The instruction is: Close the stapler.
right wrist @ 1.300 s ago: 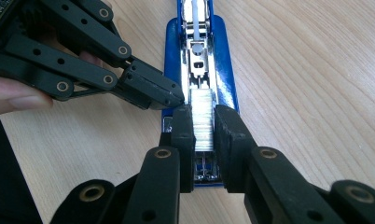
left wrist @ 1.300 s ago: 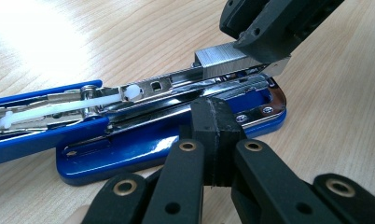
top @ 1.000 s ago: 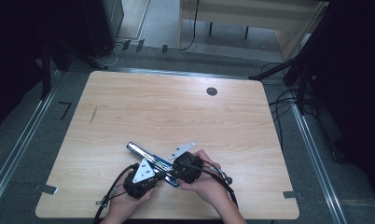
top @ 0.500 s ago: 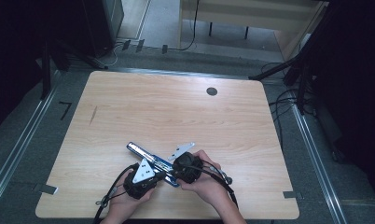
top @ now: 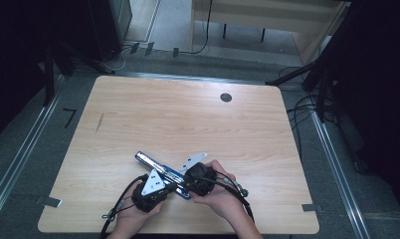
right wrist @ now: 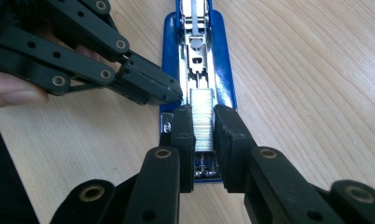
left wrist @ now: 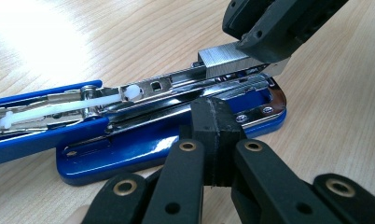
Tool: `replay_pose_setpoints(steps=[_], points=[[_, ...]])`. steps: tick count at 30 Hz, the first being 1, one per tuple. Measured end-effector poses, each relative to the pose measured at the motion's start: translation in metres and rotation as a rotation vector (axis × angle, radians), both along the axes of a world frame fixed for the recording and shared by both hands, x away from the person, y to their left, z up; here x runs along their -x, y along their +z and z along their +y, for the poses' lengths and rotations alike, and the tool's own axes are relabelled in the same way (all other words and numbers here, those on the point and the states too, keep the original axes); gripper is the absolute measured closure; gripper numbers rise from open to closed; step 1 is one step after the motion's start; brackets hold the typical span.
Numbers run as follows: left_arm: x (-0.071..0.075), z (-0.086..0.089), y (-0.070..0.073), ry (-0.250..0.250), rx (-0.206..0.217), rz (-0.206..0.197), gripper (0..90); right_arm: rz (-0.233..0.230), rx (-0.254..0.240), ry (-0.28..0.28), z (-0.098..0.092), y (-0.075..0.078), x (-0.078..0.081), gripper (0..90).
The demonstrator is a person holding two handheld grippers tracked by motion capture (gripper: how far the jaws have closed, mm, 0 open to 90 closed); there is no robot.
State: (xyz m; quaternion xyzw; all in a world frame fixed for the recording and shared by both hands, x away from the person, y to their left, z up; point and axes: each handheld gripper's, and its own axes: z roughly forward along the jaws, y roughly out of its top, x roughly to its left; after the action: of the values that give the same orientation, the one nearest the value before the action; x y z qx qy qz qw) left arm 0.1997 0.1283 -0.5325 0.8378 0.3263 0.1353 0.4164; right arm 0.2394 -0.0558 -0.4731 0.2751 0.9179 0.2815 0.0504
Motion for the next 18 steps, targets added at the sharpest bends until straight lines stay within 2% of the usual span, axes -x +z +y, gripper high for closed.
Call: replay_pose_setpoints(steps=[18], points=[[0.0,0.0001,0.0001,-0.002,-0.002,0.001,90.0,0.007,0.008,-0.012,0.0018,-0.0032,-0.0006,79.5]])
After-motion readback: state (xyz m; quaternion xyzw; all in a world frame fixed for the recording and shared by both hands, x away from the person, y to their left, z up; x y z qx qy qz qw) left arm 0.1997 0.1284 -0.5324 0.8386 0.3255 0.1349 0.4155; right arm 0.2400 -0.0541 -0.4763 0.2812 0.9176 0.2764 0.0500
